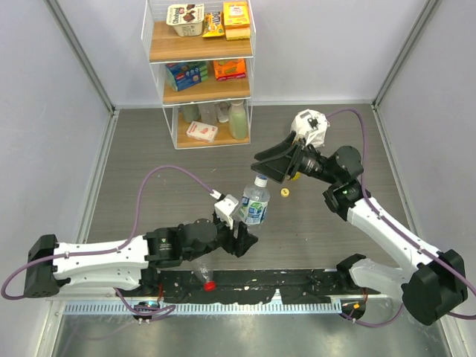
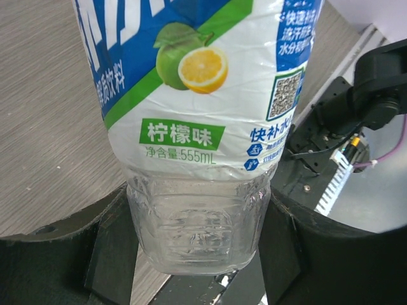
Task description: Unscrew the bottle caps
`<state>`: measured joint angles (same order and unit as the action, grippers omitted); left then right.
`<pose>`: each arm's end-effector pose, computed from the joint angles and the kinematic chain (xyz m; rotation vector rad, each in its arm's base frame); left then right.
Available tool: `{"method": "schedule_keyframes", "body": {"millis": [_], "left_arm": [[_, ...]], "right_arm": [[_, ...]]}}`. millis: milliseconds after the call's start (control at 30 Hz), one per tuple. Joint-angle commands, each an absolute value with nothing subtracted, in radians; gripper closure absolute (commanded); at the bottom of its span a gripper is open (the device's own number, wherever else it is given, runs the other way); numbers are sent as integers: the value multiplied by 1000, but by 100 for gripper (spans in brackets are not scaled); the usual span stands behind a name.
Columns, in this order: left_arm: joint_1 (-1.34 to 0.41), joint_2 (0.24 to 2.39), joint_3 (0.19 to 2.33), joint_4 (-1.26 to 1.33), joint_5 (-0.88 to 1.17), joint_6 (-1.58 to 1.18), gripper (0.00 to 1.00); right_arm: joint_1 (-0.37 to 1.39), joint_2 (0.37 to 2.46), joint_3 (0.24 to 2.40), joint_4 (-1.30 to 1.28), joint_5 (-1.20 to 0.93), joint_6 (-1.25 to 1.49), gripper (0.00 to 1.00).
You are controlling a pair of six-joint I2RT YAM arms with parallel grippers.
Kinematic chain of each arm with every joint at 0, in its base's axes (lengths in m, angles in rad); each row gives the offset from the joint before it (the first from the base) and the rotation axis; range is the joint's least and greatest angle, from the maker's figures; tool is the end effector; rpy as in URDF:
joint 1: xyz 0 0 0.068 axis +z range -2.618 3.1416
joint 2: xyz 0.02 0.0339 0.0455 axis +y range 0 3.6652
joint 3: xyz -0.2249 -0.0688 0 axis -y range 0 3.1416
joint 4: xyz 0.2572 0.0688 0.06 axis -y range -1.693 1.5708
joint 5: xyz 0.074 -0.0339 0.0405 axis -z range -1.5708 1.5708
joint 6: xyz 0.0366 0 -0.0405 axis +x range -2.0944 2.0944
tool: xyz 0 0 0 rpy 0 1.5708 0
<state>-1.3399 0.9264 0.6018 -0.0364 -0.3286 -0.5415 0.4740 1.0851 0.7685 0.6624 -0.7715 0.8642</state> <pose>0.0686 -0.2401 0.2298 0.5707 1.9475 -0.9293 0.2307 0.1470 0.3233 -0.4891 1.4329 1.5748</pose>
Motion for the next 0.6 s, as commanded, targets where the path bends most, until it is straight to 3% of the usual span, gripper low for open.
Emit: {"method": "schedule_keyframes", "body": {"millis": [0, 300, 567], "left_arm": [[-1342, 939, 649, -74, -417, -552, 100], [-1344, 1074, 782, -296, -696, -626, 100], [-1344, 1245, 948, -452, -860, -676, 100]], "right_arm": [[471, 1045, 863, 404, -657, 741, 5], [535, 1084, 1083, -161, -228, 560, 5], [692, 1150, 1157, -247, -6, 528, 6]]}}
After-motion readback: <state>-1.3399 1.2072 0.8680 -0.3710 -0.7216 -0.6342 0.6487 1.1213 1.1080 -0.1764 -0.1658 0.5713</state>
